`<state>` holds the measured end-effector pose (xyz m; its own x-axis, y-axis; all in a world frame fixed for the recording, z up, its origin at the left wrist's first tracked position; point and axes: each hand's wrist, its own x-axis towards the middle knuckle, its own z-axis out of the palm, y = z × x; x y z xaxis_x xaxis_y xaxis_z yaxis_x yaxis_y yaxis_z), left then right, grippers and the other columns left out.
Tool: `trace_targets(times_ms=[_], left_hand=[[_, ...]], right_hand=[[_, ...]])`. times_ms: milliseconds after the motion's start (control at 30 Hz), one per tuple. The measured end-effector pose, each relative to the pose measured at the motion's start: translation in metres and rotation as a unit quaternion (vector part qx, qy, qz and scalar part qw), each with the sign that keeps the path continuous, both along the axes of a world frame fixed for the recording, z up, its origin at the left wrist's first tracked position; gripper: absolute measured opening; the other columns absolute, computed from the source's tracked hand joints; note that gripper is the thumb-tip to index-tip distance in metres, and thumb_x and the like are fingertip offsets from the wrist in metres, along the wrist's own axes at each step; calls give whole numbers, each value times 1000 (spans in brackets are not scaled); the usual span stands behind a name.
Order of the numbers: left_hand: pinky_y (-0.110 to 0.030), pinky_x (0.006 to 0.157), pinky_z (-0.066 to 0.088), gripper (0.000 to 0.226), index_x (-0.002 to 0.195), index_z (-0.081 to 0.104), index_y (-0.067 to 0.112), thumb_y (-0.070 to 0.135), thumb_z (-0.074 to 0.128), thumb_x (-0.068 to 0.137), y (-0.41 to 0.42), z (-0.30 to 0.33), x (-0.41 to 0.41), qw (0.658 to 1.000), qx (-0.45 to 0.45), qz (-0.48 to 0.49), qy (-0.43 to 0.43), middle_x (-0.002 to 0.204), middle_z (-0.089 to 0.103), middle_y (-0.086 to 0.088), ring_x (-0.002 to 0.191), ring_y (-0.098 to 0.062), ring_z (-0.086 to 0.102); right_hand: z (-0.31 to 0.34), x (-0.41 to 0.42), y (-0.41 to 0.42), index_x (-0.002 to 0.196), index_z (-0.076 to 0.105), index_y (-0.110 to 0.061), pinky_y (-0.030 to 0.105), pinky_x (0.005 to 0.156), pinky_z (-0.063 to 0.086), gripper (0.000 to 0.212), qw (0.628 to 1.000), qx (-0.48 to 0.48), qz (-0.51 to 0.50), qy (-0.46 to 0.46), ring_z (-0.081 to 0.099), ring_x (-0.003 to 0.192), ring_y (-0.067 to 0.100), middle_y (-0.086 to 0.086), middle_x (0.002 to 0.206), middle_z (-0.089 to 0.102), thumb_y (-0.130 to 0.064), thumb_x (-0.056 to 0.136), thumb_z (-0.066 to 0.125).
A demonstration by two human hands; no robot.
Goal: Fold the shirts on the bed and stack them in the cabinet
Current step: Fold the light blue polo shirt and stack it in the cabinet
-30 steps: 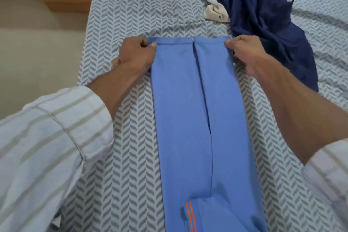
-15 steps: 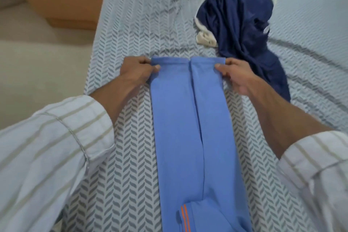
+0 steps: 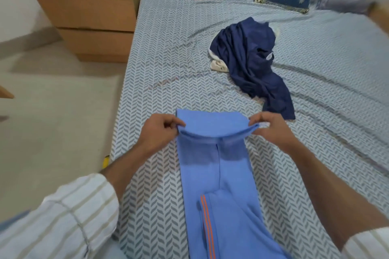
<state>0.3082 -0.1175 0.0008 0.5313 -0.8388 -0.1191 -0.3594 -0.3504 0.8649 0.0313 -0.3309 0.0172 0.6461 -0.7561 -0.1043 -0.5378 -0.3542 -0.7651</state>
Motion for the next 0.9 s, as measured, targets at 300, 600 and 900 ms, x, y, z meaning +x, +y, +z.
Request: trace_targets(times_ms=[300,600,900], left_hand=[[-46,71,59,22,105,60,16,10,64,84,26,-13,-26,976,72,102,178,79,73,-15,68,-28,70],[-34,54,52,34,99,68,-7,23,77,86,-25,8,-16,919,133,183,322,84,71,-18,64,-28,65],[-48,66,62,12,106,64,7,7,64,94,-19,0,-28,885,104,156,425,98,74,-14,80,-30,72]], right_hand=[[-24,-6,30,92,59,-7,40,70,44,13,973,173,-152,-28,56,73,24,14,82,63,4,85,59],[-6,59,-2,85,65,-6,30,56,42,40,928,276,-206,140,56,64,20,5,74,63,-43,83,79],[-19,50,-6,112,66,-8,40,67,58,38,890,407,-199,54,71,89,32,13,106,74,-42,95,64]])
